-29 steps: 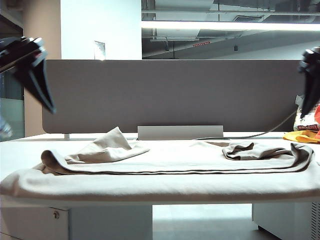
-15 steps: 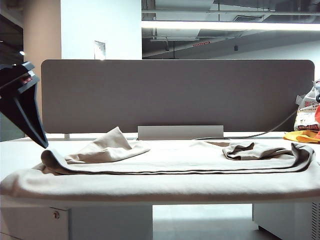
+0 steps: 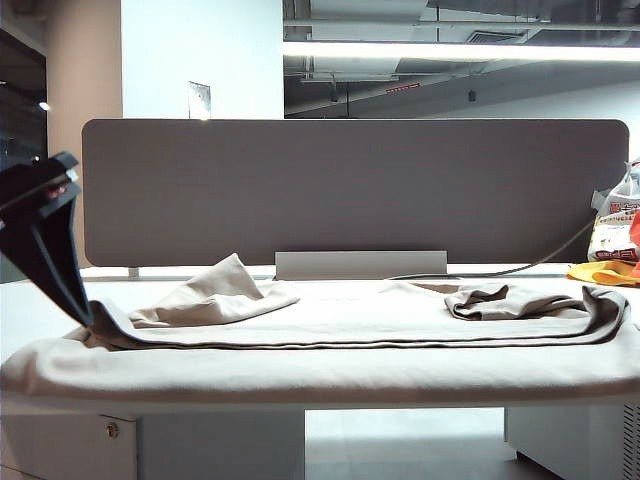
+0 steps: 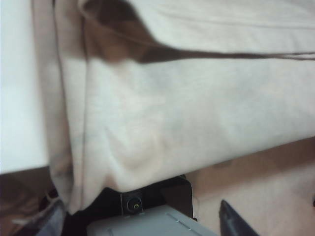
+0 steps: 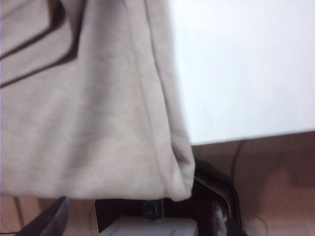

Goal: Fold the bottom side of the T-shirt horizontally towards the center, about one-third of the way, then fold the sleeve back towards the center, creating a straight line along the edge of the T-shirt, and finally fold the bottom of the T-shirt up towards the top, creating a neat rectangle.

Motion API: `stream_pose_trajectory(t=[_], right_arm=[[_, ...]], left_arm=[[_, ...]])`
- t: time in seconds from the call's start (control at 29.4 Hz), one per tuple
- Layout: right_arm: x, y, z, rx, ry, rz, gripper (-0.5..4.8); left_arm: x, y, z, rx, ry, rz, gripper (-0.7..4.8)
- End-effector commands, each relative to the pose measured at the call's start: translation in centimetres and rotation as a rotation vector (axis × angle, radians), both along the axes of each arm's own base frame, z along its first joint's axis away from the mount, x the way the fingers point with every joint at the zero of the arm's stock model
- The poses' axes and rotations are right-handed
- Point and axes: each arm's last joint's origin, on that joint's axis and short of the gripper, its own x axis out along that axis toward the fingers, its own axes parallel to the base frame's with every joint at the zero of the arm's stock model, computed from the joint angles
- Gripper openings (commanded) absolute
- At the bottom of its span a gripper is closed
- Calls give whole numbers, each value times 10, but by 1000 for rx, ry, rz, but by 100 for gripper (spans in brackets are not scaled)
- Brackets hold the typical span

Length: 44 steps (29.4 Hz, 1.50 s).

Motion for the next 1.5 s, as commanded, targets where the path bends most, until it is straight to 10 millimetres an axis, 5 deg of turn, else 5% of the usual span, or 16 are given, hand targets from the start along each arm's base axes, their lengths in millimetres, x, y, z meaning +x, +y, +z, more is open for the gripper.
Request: stream_pose_trajectory(t=[0.03, 0.34, 0.44, 0.55, 0.61, 0.68, 0.75, 0.85, 0.89, 1.12, 1.5], right_arm=[[2, -1, -2, -2, 2, 8, 368], [10, -1, -19, 0, 62, 27, 367], [12, -1, -20, 2, 53, 28, 354], [14, -1, -19, 1, 33, 28, 279], [14, -1, -19, 0, 27, 28, 257], [15, -1, -18, -3, 18, 32, 178], [15, -1, -18, -6, 10, 38, 115], [15, -1, -18, -4, 4, 61, 73], [15, -1, -18, 0, 3, 65, 37], [14, 0, -13, 13, -29, 90, 11], [16, 0, 32, -3, -181, 94, -1]], left_arm=[[3, -1, -2, -1, 1, -2, 401], [7, -2, -12, 13, 36, -4, 391], [9, -2, -11, 13, 21, -2, 294], [10, -2, -11, 12, 4, -5, 215], [10, -2, -11, 21, -1, 1, 207], [10, -2, -11, 34, -5, 6, 188], [10, -2, -11, 46, -16, -16, 52], [10, -2, -11, 58, -27, -36, 1], [10, -1, -11, 68, -31, -35, -6], [12, -2, -6, 87, -48, -69, -6], [30, -6, 41, 147, -136, -137, -6]])
